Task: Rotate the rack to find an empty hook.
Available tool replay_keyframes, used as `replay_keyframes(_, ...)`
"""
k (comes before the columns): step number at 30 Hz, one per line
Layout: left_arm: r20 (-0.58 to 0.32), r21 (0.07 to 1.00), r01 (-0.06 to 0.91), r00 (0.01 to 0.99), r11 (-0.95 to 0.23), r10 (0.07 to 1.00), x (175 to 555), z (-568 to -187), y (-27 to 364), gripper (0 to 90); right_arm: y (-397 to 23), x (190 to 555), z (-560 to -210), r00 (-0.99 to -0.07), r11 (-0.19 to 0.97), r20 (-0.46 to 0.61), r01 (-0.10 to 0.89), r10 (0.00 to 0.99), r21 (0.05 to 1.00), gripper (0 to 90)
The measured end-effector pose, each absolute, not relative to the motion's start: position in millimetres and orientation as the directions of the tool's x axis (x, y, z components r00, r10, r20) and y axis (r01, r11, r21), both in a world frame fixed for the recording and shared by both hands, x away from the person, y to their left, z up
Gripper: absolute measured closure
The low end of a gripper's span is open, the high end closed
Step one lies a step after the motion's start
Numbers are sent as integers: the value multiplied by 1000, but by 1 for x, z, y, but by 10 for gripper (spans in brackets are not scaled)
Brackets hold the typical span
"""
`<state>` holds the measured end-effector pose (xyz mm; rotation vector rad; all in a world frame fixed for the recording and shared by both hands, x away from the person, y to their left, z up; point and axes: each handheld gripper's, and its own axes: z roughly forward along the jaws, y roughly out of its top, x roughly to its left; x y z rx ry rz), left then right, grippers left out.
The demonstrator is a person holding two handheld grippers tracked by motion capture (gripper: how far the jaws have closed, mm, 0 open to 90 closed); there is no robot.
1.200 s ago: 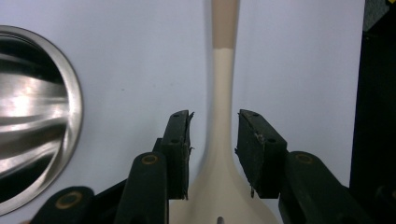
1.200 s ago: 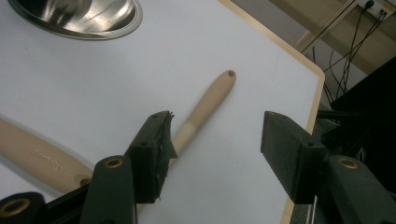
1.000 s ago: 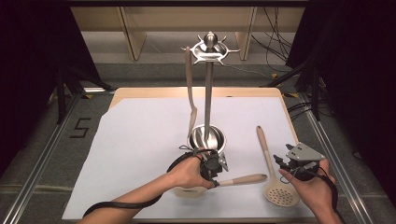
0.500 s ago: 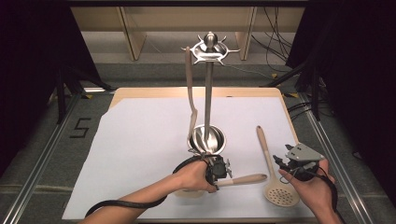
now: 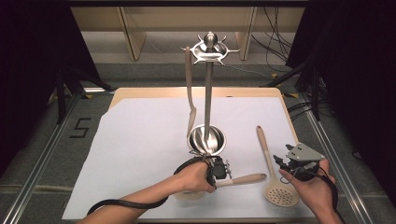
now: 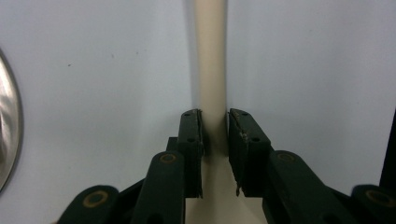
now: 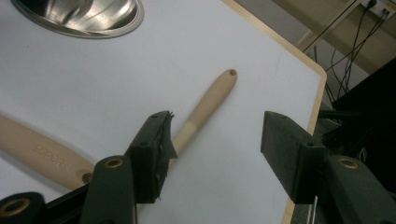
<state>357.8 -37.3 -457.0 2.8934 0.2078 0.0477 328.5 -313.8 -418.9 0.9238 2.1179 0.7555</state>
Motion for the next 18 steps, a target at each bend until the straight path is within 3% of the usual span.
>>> replay_keyframes(9, 16, 198, 198, 979, -960, 205, 355, -456, -30, 754, -314, 329, -419, -500, 567, -353, 381, 791, 730, 437)
replay_keyframes(18, 38, 254, 205, 975, -945, 221, 353, -454, -13, 758, -313, 328, -419, -503, 570, -351, 390, 790, 724, 437)
